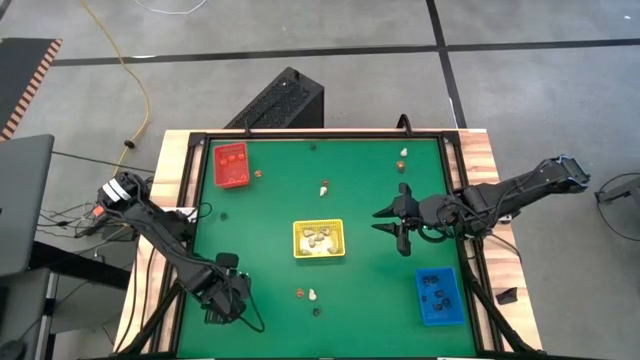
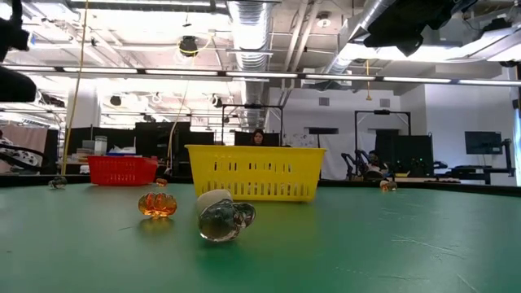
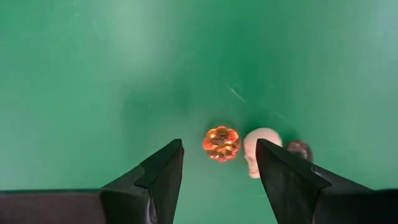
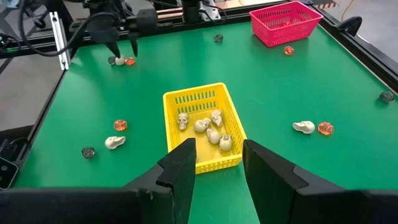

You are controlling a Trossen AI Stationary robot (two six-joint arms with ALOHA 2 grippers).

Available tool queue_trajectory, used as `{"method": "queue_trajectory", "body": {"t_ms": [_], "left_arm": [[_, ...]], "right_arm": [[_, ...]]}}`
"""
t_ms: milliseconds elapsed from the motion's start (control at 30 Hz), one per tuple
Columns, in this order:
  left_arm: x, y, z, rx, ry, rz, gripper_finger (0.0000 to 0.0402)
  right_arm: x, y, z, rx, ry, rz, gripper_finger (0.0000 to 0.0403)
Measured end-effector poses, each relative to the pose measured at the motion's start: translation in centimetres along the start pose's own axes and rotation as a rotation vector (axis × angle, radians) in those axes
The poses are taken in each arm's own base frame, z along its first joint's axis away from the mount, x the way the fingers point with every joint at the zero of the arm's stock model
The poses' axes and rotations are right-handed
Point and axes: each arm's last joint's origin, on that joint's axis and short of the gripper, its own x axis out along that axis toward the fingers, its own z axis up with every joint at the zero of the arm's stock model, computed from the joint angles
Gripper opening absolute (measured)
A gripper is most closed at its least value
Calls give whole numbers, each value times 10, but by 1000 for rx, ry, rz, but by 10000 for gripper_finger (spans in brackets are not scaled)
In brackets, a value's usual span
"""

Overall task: Sort Halloween decoration
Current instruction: Put the orange pumpkin toy into the red bin

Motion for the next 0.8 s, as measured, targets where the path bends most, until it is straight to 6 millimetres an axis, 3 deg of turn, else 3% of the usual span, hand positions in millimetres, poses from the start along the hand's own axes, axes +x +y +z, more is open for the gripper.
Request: {"method": "queue_trajectory", "body": {"t_ms": [800], "left_arm": [[7, 2, -2, 12, -11, -4, 158]], "right_arm": [[0, 0, 0, 0, 0, 0, 164]]}}
